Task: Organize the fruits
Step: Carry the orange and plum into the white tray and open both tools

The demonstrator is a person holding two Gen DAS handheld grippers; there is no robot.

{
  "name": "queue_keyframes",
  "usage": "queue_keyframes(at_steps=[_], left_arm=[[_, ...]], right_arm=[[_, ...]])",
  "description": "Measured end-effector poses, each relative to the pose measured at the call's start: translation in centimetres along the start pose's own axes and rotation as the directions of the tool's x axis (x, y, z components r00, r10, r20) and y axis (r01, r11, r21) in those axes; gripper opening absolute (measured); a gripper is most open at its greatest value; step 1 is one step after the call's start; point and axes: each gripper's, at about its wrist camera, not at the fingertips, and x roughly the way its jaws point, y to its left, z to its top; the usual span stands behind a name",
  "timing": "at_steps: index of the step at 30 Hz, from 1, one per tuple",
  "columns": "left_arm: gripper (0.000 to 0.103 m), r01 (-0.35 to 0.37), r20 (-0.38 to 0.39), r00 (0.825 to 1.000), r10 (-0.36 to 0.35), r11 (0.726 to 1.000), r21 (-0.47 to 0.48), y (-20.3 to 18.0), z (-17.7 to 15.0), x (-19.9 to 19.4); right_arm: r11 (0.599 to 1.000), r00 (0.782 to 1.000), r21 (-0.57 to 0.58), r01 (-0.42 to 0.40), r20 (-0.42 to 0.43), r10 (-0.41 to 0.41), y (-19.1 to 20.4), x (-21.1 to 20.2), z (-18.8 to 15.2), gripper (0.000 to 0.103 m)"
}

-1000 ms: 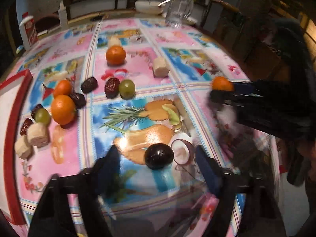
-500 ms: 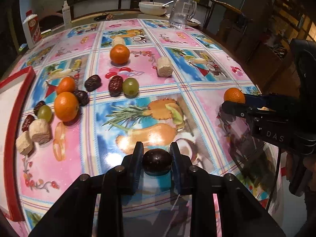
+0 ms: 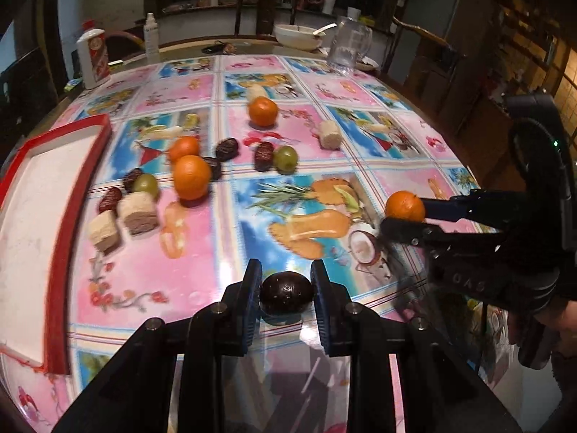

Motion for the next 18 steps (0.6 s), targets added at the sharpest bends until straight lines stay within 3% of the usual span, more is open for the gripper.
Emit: queue_keyframes(at_steps=[9,18], left_arm=[[0.027,-0.049,0.076,0.995,0.056,0.995,-0.089,5.4,0.2,-3.5],[0.027,-0.182,0.085,0.976,0.203,0.962,-0.206,15.5,2.0,-5.2]], right_arm=[[0.990,0.997,-0.115,-0.082,0.002,0.083,7.4,0.3,3.8,0.039],[0.950,0.983,-0.254,-0.180,-0.016,0.182,16.9,2.2,10.6,0.039]])
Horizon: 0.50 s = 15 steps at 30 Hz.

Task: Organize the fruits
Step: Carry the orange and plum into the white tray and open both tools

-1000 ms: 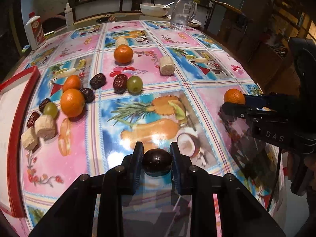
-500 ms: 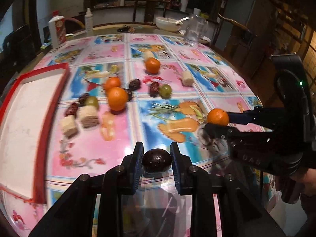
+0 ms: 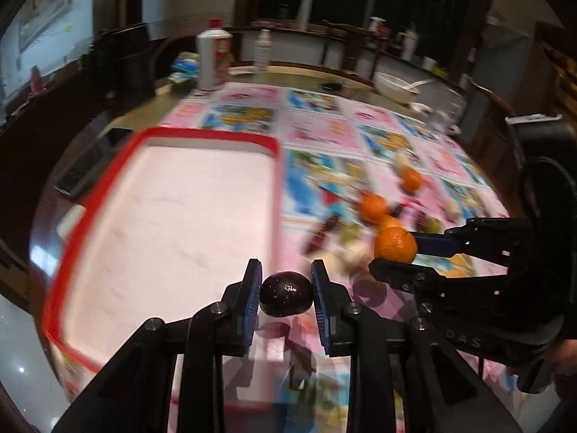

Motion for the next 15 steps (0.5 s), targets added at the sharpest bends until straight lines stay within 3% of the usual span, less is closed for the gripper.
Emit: queue_keyframes(at_steps=[10,15], left_arm=[[0.027,-0.133,-0.044,0.991,0.130,0.989,-0.068,8.9,6.6,5.6],[0.027,-0.160,-0.079,0.985,0.153,0.982,-0.100,11.2,8.5,8.8]], right_arm=[[0.998,0.996,0.059,-0.037,0.081,0.032,2.0,6.4,10.6,0.039],[0.996,0.999,0.086,-0.026,0.038,0.023,1.8,10.6,13.2,0.039]])
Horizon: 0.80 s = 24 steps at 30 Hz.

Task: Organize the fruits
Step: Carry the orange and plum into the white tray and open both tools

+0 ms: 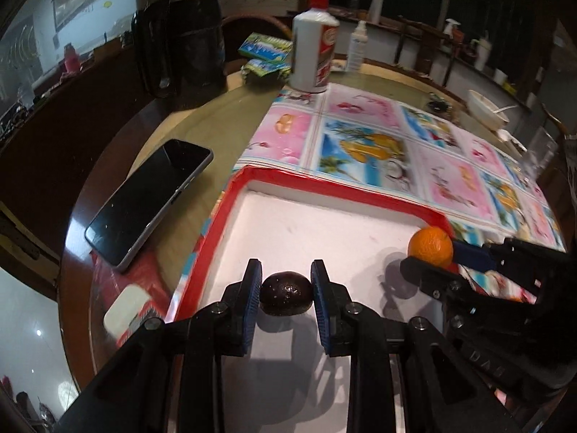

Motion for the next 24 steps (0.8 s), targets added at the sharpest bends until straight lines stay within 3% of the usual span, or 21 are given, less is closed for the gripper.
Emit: queue_keyframes(at_steps=[11,16,18,24], left_arm=[[0.029,0.022,-0.058,0.998,-0.023,1.000,-0.021,0.8,0.8,2.9],[0.056,-0.023,-0.074,0.997,0.022,1.000,-0.016,1.0,1.0,3.4],[0.060,-0.017,-0.070,0.997,0.016,1.000,-0.024,1.3,0.9,3.2],[0.074,-0.033,-0.036,0.999,0.032,0.999,-0.025,0.9,0.4,1.7]], right_arm=[[0.999,0.998,-0.014,0.037,-0.044,-0.038,0.2,2.2,0.8,0.040],[0.991,0.992,-0.071,0.114,-0.039,-0.117,0.8,1.9,0.7,0.050],[0.988,0.991,-0.083,0.129,-0.033,-0.132,0.8,1.4,0.5,0.056],[0.987,0.989,-0.071,0.148,-0.011,-0.149,0.5,-0.9,-0.3,0.057]])
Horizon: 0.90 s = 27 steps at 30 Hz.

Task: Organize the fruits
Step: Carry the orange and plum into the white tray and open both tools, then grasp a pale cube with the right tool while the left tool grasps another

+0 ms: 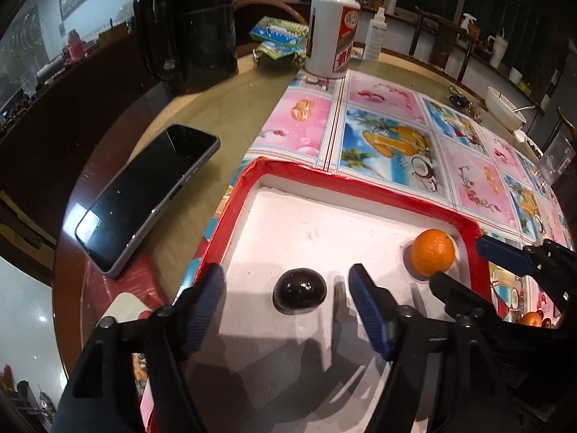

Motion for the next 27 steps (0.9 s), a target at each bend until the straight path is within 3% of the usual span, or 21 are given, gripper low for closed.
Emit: queue_keyframes(at_steps=[6,14,19,27], left_arm=[[0.074,0.016,0.009,1.000,-0.016,1.000,0.005,-0.8,-1.1,-1.6],[0.074,0.019,-0.006,1.000,-0.019,1.000,-0.002,-2.9,-4.2,-4.3],[0.074,0.026,-0.028,0.999,-0.026,1.000,-0.003,-5.0,-7.3,-6.3],[0.074,0.091,-0.008,0.996,-0.090,0.995,0.040,-11.2,-11.9,-9.4]], right_arm=[[1.000,1.000,0.022,0.005,0.002,-0.005,-0.5,-2.6,-2.3,0.057],[0.998,0.999,0.036,-0.054,0.011,0.053,-1.2,-6.3,-7.1,0.058],[0.990,0.992,0.070,-0.125,0.018,0.125,-3.4,-9.2,-12.2,0.061],[0.989,0.997,0.123,-0.080,0.016,0.078,-9.8,-12.8,-21.3,0.063]])
